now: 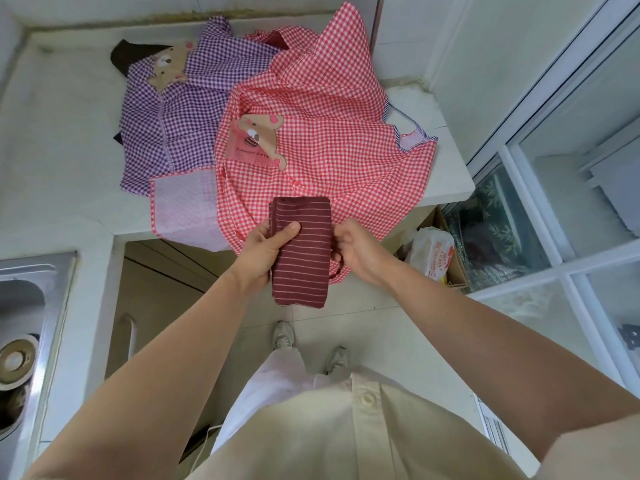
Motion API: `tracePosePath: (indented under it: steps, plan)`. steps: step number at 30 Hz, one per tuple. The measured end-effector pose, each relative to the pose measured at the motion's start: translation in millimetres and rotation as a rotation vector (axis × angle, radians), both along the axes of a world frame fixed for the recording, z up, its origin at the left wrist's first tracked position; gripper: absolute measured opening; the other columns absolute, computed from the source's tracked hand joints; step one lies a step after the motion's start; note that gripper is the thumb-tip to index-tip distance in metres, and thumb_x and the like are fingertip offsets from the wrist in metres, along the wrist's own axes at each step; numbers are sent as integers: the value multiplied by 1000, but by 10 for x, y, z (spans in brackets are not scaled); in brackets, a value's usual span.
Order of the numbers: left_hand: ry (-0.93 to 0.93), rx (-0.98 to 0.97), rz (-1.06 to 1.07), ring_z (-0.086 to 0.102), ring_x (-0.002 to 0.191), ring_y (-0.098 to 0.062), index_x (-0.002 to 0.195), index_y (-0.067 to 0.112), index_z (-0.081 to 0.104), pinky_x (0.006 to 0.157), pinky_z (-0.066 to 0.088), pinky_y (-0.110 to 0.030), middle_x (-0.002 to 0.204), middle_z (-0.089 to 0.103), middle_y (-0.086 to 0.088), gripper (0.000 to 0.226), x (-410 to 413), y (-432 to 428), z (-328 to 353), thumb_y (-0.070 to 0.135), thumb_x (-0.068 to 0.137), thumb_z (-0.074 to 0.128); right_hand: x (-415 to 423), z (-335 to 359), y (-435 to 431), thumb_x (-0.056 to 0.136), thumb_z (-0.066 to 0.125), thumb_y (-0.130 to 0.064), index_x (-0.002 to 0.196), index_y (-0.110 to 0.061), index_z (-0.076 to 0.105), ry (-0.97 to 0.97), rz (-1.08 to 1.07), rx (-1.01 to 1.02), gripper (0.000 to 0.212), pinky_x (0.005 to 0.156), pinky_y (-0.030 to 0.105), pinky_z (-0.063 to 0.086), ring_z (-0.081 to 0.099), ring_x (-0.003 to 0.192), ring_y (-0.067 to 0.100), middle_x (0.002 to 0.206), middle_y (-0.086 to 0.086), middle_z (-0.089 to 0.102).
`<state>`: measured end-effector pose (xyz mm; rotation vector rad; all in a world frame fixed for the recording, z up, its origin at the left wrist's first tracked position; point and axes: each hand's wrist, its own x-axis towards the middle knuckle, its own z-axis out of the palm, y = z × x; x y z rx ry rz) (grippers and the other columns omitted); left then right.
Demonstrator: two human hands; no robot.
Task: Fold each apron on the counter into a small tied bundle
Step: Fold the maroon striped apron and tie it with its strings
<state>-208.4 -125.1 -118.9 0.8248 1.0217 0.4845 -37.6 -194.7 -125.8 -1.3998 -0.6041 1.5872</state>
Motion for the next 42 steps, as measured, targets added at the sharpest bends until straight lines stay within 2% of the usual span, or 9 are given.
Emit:
tracePosePath:
  steps: [5, 10, 16, 18, 21, 24, 33, 39, 42]
  plan:
    - [40, 63, -1, 68, 102, -34, 124, 11, 60, 82, 58, -42, 112, 71, -15, 47, 101, -16, 89, 29, 83, 72, 22, 48, -48, 94, 61, -36, 124, -13, 62, -61, 142, -1, 37, 105, 43, 48, 66, 110, 19, 117, 3, 71]
    - [-86, -119, 20, 64, 112, -30, 131, 12, 53, 96, 50, -49, 122, 67, -14, 73, 161, 27, 186, 69, 93, 28, 150, 82, -84, 96, 57, -30, 130, -11, 59, 173, 164, -53, 38, 109, 45, 42, 58, 123, 29, 128, 10, 64]
    - [72, 139, -224, 70, 88, -19, 107, 8, 62, 86, 56, -38, 95, 73, -4, 30, 217, -112, 78, 25, 105, 38, 224, 91, -25, 95, 58, -32, 118, -11, 61, 376, -63, 16, 32, 41, 15, 33, 46, 72, 12, 103, 5, 62]
    - [145, 311, -271, 68, 96, -13, 108, 11, 63, 93, 51, -33, 99, 71, 0, 22, 171, -147, -70, 16, 104, 43, 240, 114, 23, 97, 57, -24, 118, -7, 59, 467, -268, 5, 27, 41, 14, 39, 54, 69, 10, 103, 6, 64]
    - [92, 291, -290, 48, 59, -12, 92, 7, 62, 69, 45, -28, 62, 47, 6, 26, 176, -250, -135, 15, 104, 41, 234, 132, 91, 95, 59, -9, 125, -4, 55, 579, -529, 4, 31, 54, 18, 52, 68, 81, 16, 114, 12, 65]
    - [155, 346, -322, 29, 47, -10, 82, 18, 69, 47, 31, -20, 55, 33, 1, 32, 249, -295, -96, 20, 103, 45, 205, 118, 158, 94, 61, -7, 130, -2, 51, 411, -612, -1, 38, 54, 20, 50, 63, 82, 18, 124, 16, 61]
    - [624, 1193, -400, 46, 58, -3, 76, 23, 52, 55, 30, -22, 65, 50, 12, 22, 299, -45, 224, 20, 98, 51, 231, 77, 26, 95, 61, -14, 126, -10, 54, 8, -497, -14, 32, 62, 24, 57, 69, 92, 18, 114, 9, 67]
    - [580, 1059, -253, 49, 79, -15, 83, 17, 54, 78, 41, -33, 80, 53, 2, 24, 348, 199, 128, 25, 103, 43, 181, 246, 3, 94, 59, -11, 123, -7, 54, 65, -275, 60, 30, 51, 14, 47, 65, 89, 13, 112, 6, 67]
    - [420, 756, -231, 53, 63, 4, 85, 17, 49, 60, 43, -12, 76, 53, 5, 23, 381, 116, 204, 26, 105, 41, 170, 314, 4, 94, 57, -6, 109, -11, 58, 122, -259, 81, 15, 46, 13, 42, 63, 79, 9, 101, 3, 68]
